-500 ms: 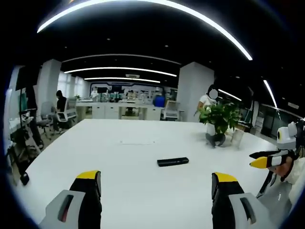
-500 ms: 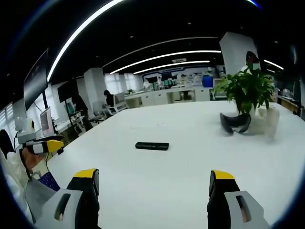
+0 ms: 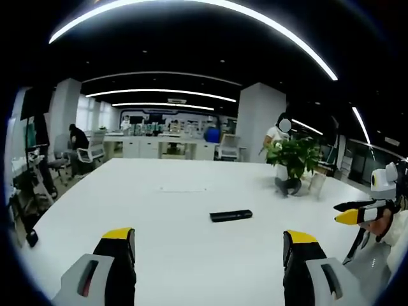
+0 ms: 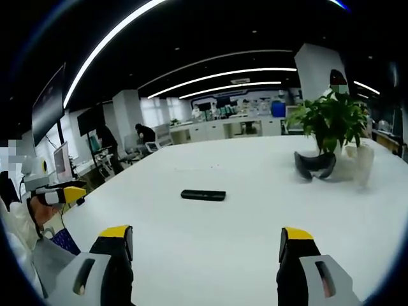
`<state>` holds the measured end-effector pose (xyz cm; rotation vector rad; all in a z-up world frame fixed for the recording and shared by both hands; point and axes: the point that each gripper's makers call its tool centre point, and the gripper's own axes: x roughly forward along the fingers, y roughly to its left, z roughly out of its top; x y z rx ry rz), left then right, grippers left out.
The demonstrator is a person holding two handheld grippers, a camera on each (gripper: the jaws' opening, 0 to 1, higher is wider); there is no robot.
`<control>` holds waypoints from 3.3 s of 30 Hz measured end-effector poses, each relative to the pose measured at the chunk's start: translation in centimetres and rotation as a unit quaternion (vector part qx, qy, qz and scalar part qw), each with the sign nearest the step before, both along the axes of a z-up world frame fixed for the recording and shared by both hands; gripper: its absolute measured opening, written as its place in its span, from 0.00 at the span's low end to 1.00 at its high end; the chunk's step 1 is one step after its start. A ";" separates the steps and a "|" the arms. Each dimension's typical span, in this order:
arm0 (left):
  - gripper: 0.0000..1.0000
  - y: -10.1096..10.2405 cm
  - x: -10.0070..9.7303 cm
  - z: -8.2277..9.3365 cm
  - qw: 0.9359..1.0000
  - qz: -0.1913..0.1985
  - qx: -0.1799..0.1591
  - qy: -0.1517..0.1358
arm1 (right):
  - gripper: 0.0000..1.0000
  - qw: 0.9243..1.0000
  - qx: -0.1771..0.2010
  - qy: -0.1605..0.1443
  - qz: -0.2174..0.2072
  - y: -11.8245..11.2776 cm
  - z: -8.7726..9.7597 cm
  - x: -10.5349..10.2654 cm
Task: Press the specified remote control buttons in sequence, fully releasing each button before pressing the next.
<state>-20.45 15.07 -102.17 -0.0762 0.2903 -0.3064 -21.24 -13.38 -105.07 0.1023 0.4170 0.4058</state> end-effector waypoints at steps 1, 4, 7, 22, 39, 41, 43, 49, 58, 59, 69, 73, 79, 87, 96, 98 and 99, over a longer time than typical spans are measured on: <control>0.99 0.0 0.0 0.0 1.000 -0.002 0.000 0.001 | 0.95 1.000 0.001 0.000 0.000 0.0 0.0 0.0; 0.99 -0.1 0.0 -0.2 1.000 -0.005 0.005 0.003 | 0.95 1.000 -0.002 -0.002 0.003 0.1 0.1 0.0; 0.99 -0.2 0.0 -0.2 1.000 -0.006 0.008 0.002 | 0.95 1.000 0.000 -0.003 0.003 0.1 0.2 0.0; 0.99 -0.5 0.1 -0.9 1.000 -0.014 0.023 0.009 | 0.95 1.000 -0.002 -0.006 0.007 0.1 0.5 0.1; 0.99 -0.6 0.7 -1.2 0.999 -0.021 0.042 0.019 | 0.93 1.000 0.002 0.002 0.014 0.4 0.1 0.3; 0.99 -0.9 0.8 -1.2 0.998 -0.024 0.046 0.020 | 0.92 1.000 0.003 0.006 0.016 0.5 0.0 0.3; 0.97 -1.0 1.1 -1.3 0.998 -0.029 0.056 0.021 | 0.92 1.000 0.003 0.006 0.016 0.6 0.0 0.4; 0.97 -1.6 2.2 -1.2 0.996 -0.048 0.074 0.022 | 0.90 1.000 0.009 0.011 0.022 0.8 -0.1 0.4; 0.96 -2.6 4.5 -0.6 0.993 -0.073 0.094 0.020 | 0.87 1.000 0.010 0.019 0.021 0.6 -0.4 0.4; 0.96 -2.7 4.8 -0.6 0.992 -0.078 0.099 0.021 | 0.86 1.000 0.011 0.019 0.021 0.6 -0.4 0.4; 0.94 -4.9 7.6 -0.4 0.986 -0.131 0.095 0.041 | 0.83 0.999 0.021 0.031 0.023 0.8 -1.0 0.3; 0.94 -5.5 8.6 -0.2 0.982 -0.150 0.107 0.039 | 0.81 0.999 0.024 0.034 0.024 0.9 -1.1 0.3; 0.89 -6.1 10.6 -0.7 0.969 -0.188 0.151 0.050 | 0.76 0.998 0.029 0.039 0.025 0.7 -1.2 0.4; 0.84 -8.4 12.9 -1.6 0.945 -0.260 0.187 0.067 | 0.71 0.998 0.038 0.051 0.021 0.0 -1.4 0.4; 0.72 -10.1 15.8 -4.9 0.914 -0.317 0.231 0.102 | 0.65 0.997 0.047 0.062 0.020 -0.3 -1.9 0.4; 0.69 -10.3 16.6 -5.8 0.904 -0.330 0.247 0.112 | 0.65 0.997 0.047 0.066 0.018 -0.4 -2.1 0.4; 0.65 -10.4 16.8 -6.2 0.899 -0.336 0.253 0.118 | 0.65 0.996 0.048 0.067 0.017 -0.4 -2.2 0.4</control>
